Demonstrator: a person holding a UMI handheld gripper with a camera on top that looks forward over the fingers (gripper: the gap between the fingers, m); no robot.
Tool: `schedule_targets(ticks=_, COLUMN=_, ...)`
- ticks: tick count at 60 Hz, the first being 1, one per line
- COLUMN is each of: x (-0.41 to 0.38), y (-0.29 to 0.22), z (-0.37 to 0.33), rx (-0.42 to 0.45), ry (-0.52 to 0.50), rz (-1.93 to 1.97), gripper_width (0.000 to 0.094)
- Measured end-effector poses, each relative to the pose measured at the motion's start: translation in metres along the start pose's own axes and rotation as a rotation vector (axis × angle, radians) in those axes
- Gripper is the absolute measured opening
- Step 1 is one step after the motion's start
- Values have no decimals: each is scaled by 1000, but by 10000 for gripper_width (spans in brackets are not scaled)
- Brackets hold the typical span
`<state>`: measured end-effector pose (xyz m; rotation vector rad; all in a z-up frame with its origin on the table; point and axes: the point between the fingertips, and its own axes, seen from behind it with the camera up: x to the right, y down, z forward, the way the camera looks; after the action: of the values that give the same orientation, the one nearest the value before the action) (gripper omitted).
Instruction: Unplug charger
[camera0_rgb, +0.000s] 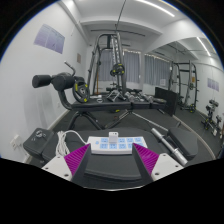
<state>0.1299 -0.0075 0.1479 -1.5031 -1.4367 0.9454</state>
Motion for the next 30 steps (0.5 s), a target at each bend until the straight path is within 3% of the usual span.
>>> schedule_targets(ticks=30, x=-4, y=35, z=185, rx=-37, ry=-4, rz=-1, gripper_width=857)
